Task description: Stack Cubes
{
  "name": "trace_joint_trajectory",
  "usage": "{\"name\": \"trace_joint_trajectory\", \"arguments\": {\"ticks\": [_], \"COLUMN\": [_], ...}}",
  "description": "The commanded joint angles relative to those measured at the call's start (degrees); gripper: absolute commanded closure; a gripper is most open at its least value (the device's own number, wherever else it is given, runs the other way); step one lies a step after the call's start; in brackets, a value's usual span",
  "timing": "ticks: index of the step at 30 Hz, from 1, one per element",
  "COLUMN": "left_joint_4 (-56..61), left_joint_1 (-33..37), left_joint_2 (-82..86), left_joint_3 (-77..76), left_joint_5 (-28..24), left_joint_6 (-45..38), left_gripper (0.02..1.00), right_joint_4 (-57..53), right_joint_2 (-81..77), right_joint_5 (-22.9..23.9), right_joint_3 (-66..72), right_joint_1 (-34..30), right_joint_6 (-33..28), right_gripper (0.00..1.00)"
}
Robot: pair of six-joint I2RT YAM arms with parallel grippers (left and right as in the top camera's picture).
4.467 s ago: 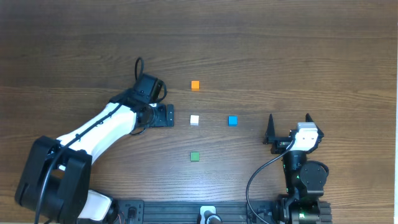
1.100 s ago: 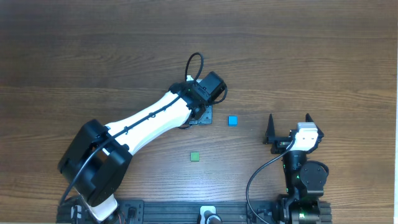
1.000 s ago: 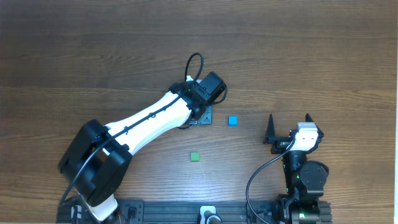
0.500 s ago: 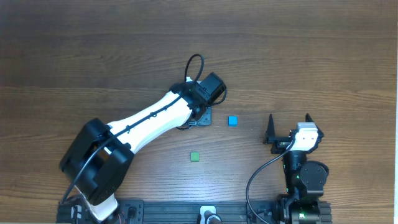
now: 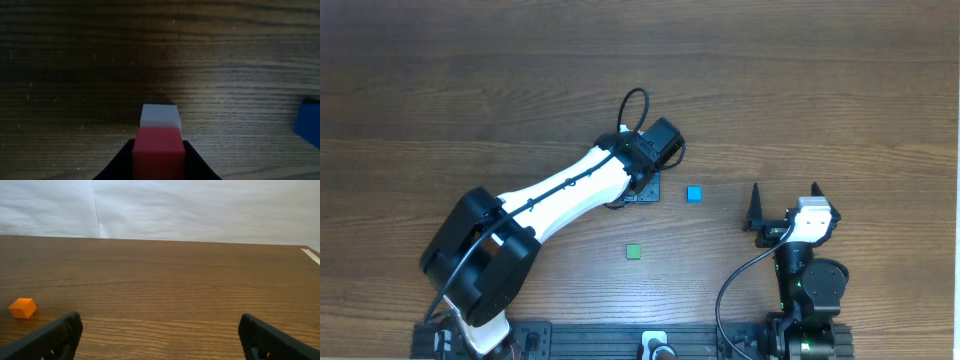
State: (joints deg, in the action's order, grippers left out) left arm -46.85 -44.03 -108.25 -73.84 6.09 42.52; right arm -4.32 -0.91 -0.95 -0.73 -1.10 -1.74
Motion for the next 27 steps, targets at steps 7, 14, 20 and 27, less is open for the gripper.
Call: {"name": "trace_joint_trajectory", "arguments": {"ticks": [7,14,20,27], "left_joint_4": [0.8,0.8,0.8,1.0], "left_joint_1": [0.0,0.0,0.0,0.0], "left_joint_2": [-0.5,-0.5,-0.5,-0.5], "left_joint_3": [-0.3,-0.3,-0.3,-0.3], "left_joint_5": [1.1,1.5,1.9,2.0], "left_joint_6": [0.6,0.6,0.6,0.6], "left_gripper": [0.858,0.853,0.840,0.829], "right_joint_4": [0.0,0.0,0.0,0.0], "right_joint_2": [0.4,0.4,0.4,0.4], "right_joint_5": [0.4,0.4,0.4,0.4], "right_joint_3": [0.4,0.4,0.4,0.4], "right_joint_1": [-0.3,-0.3,-0.3,-0.3], "right_joint_6": [-0.3,-0.3,-0.3,-0.3], "right_gripper": [0.007,0.007,0.007,0.007]}}
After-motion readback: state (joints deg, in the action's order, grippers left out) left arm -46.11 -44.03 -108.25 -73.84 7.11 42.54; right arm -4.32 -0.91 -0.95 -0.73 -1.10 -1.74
